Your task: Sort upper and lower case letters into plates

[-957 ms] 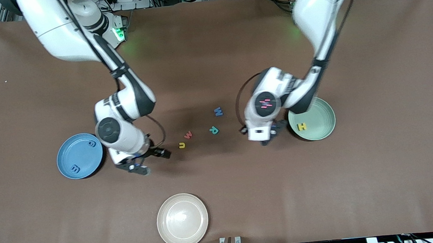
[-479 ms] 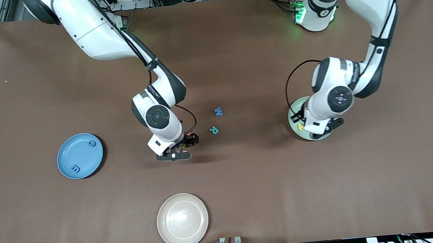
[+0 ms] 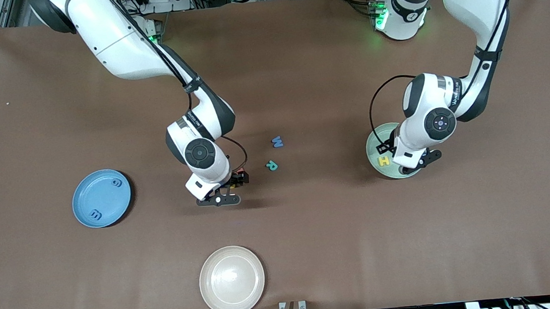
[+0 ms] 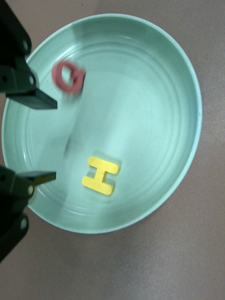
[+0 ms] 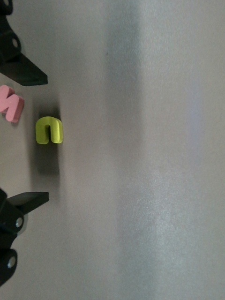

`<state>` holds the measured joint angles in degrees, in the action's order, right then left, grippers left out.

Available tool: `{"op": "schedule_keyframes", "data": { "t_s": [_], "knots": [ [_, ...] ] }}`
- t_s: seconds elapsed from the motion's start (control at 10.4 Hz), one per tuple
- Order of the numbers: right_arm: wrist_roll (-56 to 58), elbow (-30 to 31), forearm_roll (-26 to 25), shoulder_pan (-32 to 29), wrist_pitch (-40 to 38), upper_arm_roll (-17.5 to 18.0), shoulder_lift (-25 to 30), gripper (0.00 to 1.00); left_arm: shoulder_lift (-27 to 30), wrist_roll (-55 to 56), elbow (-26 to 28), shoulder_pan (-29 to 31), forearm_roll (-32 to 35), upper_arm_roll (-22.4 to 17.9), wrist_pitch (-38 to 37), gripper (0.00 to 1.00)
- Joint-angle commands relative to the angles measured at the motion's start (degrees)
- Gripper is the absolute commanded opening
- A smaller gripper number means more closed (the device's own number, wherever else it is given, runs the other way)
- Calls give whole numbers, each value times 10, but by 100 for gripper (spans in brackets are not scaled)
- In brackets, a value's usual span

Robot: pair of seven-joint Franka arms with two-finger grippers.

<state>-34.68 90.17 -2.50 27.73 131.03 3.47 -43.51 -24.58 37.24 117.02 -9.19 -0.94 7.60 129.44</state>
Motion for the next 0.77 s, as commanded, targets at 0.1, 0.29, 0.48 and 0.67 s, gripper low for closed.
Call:
{"op": "schedule_keyframes", "data": {
  "t_s": [0.1,0.29,0.48,0.67],
  "knots": [
    [-28,-13,1,0,27,3,-18,100,3,58,-14,-20,-4,19,4,100],
    [-29,-12,1,0,28,3,-19,100,-23,149,-56,-47,-6,41,4,100],
    [-29,-11,1,0,27,3,-23,100,-57,200,-84,-80,-30,44,28,100],
    [-30,-5,1,2,24,3,-22,100,-74,273,-88,-128,-41,43,72,100]
  ]
}}
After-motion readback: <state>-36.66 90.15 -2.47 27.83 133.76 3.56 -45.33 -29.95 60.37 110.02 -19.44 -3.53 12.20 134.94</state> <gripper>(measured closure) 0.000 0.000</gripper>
